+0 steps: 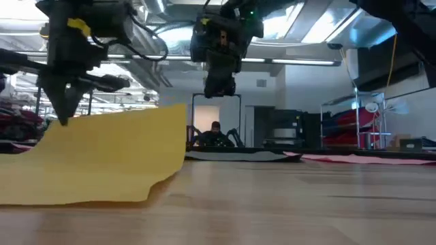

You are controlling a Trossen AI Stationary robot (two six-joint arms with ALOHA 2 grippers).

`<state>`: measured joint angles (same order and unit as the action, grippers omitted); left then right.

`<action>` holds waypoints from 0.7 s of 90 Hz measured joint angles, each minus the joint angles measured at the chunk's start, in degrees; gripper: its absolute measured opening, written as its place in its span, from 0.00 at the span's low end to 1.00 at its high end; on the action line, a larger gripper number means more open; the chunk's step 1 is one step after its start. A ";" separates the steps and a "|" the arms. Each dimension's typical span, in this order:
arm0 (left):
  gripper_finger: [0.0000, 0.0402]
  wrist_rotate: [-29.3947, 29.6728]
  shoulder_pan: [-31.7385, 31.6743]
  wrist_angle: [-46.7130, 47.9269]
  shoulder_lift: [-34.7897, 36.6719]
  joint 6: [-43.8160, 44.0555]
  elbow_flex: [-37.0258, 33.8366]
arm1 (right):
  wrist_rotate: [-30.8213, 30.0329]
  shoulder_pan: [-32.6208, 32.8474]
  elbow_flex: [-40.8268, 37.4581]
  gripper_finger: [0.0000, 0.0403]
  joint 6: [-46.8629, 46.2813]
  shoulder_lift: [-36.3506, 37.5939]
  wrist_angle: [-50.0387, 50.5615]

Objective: Organize paper
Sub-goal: Stack the yellow paper on top of the other yellow paper

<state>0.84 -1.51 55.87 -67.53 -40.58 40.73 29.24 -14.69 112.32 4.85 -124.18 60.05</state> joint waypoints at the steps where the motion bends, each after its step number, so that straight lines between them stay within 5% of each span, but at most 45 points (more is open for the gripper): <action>1: 0.00 0.19 0.35 0.09 0.00 0.08 0.00 | -0.11 -0.13 0.06 0.11 0.07 0.00 0.08; 63: 0.00 3.29 19.54 10.92 0.26 7.54 0.00 | -0.18 -1.50 0.19 0.10 3.40 0.00 3.08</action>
<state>4.12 18.03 66.79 -67.26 -33.03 40.73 29.06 -16.19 112.51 8.25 -124.18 63.13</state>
